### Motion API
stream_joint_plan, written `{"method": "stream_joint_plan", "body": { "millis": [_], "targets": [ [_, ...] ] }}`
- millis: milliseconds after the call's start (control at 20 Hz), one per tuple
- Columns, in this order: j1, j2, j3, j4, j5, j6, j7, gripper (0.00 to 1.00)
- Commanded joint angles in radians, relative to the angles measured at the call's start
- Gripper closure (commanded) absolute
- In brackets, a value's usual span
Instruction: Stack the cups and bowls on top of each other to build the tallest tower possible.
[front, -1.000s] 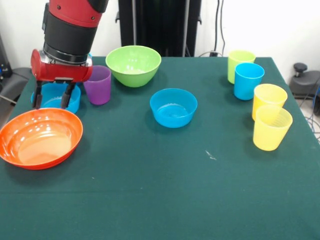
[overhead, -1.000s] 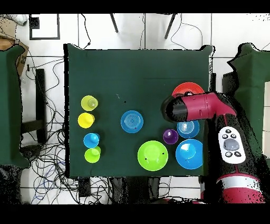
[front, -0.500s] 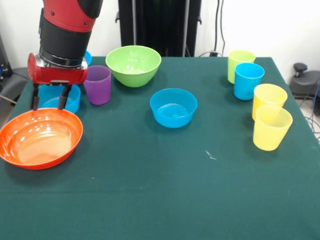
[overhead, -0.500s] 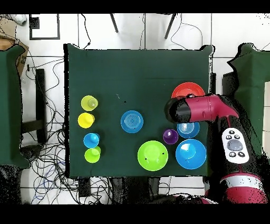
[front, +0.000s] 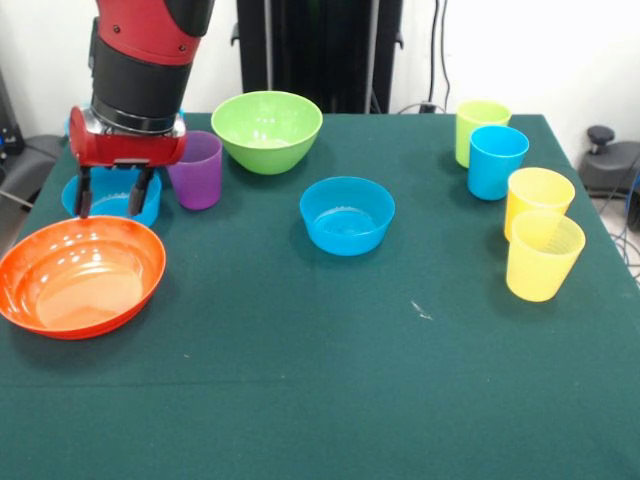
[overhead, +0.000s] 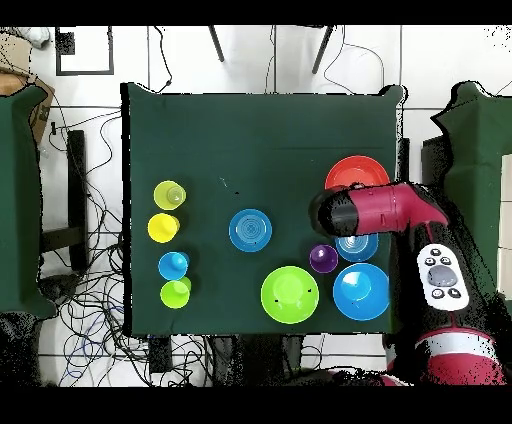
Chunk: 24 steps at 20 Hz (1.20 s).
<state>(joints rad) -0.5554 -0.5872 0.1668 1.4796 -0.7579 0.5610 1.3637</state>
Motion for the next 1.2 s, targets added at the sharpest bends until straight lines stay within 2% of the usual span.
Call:
{"method": "stream_joint_plan", "body": {
  "millis": [50, 300, 1200],
  "targets": [
    [0.031, -0.031, 0.068, 0.089, 0.011, 0.005, -0.018, 0.0],
    [0.037, -0.045, 0.065, 0.108, 0.013, 0.004, -0.004, 0.0],
    [0.01, 0.001, 0.103, 0.131, 0.01, -0.07, 0.017, 0.0]
  ]
}}
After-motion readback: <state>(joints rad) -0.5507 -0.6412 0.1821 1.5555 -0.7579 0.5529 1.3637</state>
